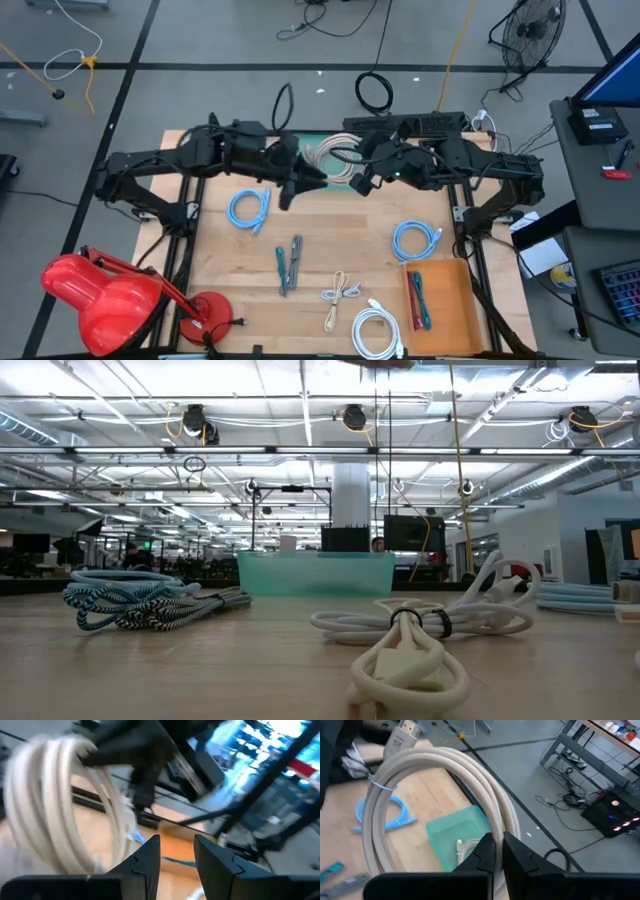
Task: Pick & Place USB Port
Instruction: Put the brown display cable into the blue bin
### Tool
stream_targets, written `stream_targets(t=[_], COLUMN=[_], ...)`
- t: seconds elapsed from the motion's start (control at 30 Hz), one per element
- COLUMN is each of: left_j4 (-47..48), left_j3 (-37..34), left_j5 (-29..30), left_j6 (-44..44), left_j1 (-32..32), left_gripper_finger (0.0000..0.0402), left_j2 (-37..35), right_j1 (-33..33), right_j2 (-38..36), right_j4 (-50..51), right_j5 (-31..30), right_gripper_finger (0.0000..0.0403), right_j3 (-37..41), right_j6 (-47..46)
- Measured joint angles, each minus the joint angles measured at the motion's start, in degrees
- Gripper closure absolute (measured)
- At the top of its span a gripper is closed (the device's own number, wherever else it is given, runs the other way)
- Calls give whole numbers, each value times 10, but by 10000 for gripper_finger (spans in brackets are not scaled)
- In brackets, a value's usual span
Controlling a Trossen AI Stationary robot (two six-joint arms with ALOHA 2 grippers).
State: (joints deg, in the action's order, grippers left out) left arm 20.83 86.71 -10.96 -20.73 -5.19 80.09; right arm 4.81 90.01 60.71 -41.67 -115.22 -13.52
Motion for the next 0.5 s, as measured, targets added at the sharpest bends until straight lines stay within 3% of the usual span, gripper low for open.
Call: stream_targets(t=[0.23, 0.5], left_j4=[8, -14], left_j3=[0, 1], left_j5=[-9, -40], left_j6=[-17, -20], left_j1=[-3, -19], left_gripper_finger=[279, 279], left_j2=[-53, -46], right_j1=[21, 28], right_j2=[-45, -54], right_j4=[-13, -48], right_j5=[-2, -17], right_gripper_finger=[397, 397], right_j3=[0, -1], right_j6=[-15, 1])
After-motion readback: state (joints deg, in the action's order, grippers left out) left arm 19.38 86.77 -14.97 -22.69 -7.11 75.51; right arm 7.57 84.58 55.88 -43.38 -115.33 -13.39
